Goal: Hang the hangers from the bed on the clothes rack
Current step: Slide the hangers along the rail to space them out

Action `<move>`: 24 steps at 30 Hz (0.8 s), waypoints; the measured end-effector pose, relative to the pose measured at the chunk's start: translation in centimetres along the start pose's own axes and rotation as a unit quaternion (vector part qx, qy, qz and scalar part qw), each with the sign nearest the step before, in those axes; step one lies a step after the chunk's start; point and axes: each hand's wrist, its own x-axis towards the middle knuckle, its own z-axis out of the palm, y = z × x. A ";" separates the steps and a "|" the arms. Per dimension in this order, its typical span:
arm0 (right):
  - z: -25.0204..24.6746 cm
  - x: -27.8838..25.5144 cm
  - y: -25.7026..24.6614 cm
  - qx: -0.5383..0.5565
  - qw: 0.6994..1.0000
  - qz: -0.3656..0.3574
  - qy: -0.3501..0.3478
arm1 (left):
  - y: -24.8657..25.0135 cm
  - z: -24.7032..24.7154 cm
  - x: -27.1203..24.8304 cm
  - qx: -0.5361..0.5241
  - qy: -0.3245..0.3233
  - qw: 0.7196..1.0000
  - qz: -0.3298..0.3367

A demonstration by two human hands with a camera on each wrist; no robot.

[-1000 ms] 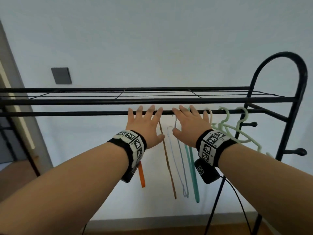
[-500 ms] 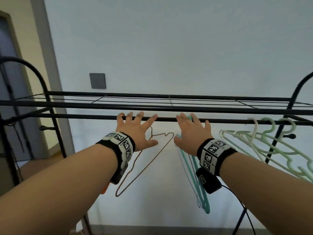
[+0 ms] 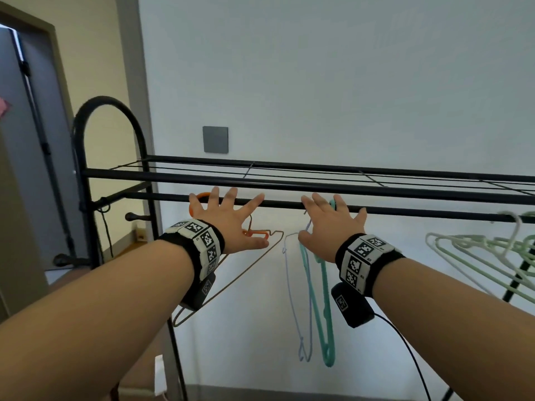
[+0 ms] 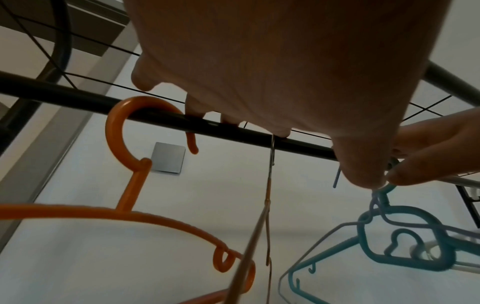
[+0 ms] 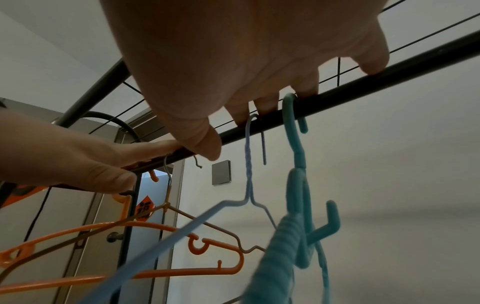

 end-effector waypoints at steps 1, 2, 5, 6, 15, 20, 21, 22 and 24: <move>0.1 0.0 -0.2 0.000 1.000 0.001 0.002 | -0.3 0.1 0.0 0.000 0.001 1.000 0.001; 0.2 0.0 -0.2 0.001 1.000 0.004 0.004 | -0.5 0.2 0.0 -0.001 0.003 1.000 0.001; 0.4 -0.2 0.2 0.003 1.000 0.016 0.013 | -0.6 0.6 0.1 -0.011 0.021 1.000 0.002; 0.4 -0.3 0.5 0.002 1.000 0.020 0.016 | -0.4 0.7 0.1 -0.014 0.028 1.000 0.001; 0.2 -1.4 5.1 -0.012 0.998 0.064 0.023 | 1.5 0.8 1.0 -0.017 0.030 0.999 -0.027; -0.3 -2.2 8.4 -0.022 0.997 0.072 0.020 | 4.2 0.3 1.0 -0.039 0.009 0.998 -0.045; -0.4 -2.3 9.0 -0.024 0.997 0.071 0.020 | 4.6 0.1 1.0 -0.045 0.004 0.998 -0.053; -0.5 -2.4 9.6 -0.026 0.997 0.069 0.021 | 5.1 0.0 1.0 -0.049 0.002 0.997 -0.060; -0.7 -2.6 10.9 -0.025 0.997 0.067 0.021 | 6.3 -0.2 0.9 -0.053 0.007 0.997 -0.060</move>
